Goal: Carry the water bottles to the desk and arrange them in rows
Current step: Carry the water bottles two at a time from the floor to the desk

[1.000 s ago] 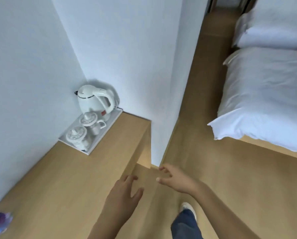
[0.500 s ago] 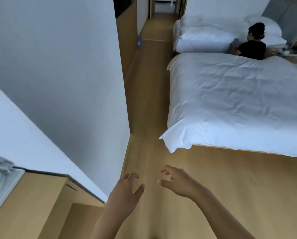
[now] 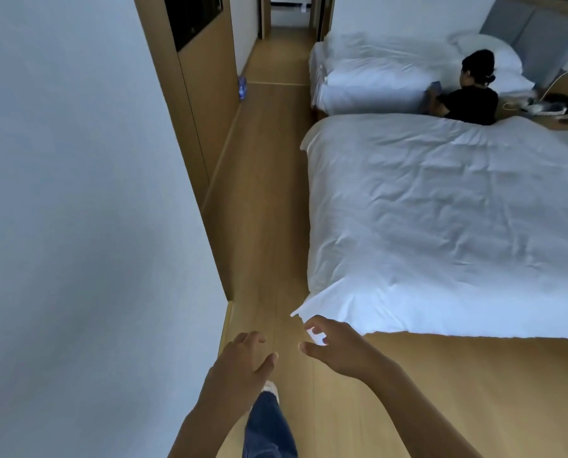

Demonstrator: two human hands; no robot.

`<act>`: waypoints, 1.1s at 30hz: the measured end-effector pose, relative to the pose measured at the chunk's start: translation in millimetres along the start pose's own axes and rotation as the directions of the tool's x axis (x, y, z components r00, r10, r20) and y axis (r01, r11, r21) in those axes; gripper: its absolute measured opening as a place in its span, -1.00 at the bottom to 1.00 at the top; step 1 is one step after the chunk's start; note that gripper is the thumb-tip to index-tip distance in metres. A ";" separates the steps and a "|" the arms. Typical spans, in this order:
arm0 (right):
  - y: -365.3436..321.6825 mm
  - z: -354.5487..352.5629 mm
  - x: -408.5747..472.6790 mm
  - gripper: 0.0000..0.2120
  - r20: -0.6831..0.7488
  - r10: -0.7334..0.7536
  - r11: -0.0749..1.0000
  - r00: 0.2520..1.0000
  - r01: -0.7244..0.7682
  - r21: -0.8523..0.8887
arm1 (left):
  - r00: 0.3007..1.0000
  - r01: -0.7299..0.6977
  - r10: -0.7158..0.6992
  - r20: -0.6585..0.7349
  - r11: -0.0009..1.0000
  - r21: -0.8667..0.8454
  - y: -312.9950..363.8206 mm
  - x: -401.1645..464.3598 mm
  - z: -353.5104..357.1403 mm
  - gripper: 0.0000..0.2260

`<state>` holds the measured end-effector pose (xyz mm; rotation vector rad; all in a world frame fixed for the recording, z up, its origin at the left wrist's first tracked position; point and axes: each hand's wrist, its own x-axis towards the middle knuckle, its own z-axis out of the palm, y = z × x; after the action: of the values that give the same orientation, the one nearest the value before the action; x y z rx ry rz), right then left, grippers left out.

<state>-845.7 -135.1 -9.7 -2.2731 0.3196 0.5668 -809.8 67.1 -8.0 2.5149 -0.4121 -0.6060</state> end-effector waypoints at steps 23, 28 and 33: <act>-72.3 -314.6 482.3 -0.54 0.023 -0.010 1.000 1.000 0.010 0.020 | 0.998 -0.049 0.048 -0.050 0.999 -0.019 79.5 545.8 -186.3 -0.64; -86.2 -409.7 591.9 -0.55 0.032 -0.028 1.000 0.999 0.028 -0.014 | 0.996 0.000 -0.002 -0.084 0.999 -0.033 111.2 673.1 -226.5 -0.66; -95.0 -481.4 688.8 -0.55 0.017 -0.019 1.000 1.000 0.019 -0.020 | 0.994 0.039 -0.051 -0.093 0.992 -0.118 125.4 785.8 -254.5 -0.65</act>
<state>-64.7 -459.1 7.6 -2.2874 0.2844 0.5821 -34.3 -243.5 -8.5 2.4358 -0.2776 -0.5094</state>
